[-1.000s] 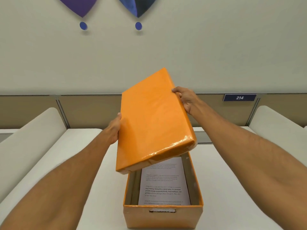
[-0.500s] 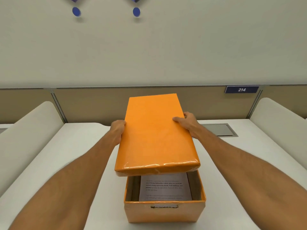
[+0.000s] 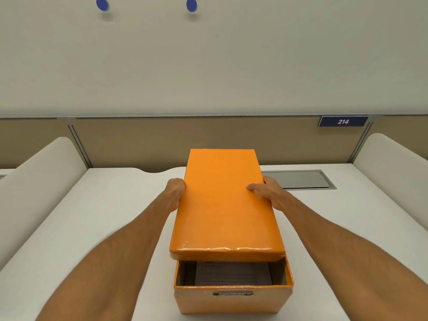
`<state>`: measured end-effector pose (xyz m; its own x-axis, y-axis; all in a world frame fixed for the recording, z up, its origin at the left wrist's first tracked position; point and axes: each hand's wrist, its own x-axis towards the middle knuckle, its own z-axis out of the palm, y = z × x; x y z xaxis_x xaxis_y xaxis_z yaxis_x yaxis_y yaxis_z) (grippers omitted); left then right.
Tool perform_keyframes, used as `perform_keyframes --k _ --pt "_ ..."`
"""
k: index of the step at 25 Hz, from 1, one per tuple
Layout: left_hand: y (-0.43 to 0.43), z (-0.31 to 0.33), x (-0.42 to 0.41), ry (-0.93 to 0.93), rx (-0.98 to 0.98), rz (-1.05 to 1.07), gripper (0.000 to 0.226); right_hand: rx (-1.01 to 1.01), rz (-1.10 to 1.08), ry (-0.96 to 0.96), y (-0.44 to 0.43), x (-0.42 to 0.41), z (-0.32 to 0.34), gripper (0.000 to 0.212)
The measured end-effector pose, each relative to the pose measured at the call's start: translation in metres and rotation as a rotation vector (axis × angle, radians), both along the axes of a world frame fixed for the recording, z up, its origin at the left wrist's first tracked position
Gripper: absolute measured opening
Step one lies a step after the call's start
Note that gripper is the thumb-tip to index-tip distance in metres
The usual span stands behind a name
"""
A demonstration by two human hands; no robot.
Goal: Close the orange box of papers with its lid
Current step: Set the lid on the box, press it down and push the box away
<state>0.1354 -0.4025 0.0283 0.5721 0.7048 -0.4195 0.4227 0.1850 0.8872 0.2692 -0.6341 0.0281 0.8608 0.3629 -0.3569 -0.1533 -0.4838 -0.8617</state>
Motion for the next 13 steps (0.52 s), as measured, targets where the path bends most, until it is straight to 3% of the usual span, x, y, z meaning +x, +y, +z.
perform_keyframes --k 13 --pt "-0.011 -0.015 -0.012 0.147 0.169 -0.158 0.036 -0.101 -0.034 0.004 -0.015 -0.014 -0.011 0.062"
